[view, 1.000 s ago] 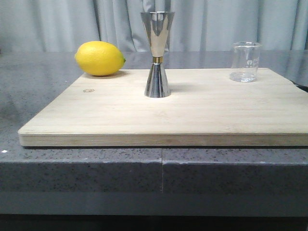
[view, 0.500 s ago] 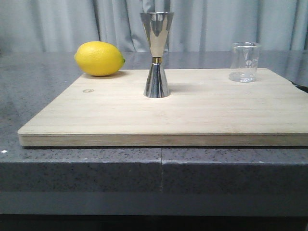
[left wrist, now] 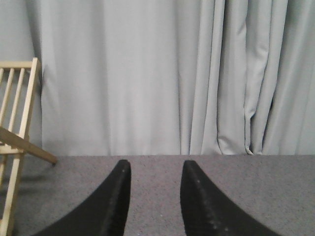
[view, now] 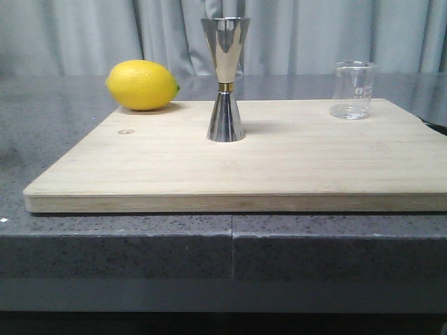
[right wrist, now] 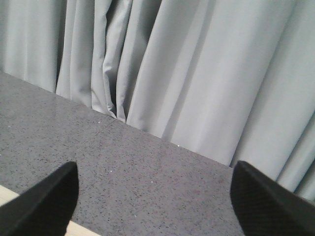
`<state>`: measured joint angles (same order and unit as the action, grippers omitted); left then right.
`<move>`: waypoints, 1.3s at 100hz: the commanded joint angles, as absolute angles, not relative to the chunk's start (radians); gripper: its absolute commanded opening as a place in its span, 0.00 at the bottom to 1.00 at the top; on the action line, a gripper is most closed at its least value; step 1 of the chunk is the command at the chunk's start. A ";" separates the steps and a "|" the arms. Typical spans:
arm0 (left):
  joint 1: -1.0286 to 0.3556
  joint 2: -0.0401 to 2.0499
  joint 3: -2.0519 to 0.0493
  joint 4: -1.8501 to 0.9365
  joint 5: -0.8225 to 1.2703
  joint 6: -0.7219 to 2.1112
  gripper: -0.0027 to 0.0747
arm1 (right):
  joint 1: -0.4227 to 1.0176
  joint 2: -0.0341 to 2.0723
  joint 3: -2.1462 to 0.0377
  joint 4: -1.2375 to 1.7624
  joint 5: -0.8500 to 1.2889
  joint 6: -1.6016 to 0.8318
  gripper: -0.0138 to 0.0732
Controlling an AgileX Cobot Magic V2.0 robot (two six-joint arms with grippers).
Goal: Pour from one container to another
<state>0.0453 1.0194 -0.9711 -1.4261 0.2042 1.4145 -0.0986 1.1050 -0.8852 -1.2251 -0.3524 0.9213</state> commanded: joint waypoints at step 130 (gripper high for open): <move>-0.070 0.558 -0.495 -1.470 0.139 1.420 0.01 | -0.105 0.296 -0.386 -1.307 -0.258 1.043 0.09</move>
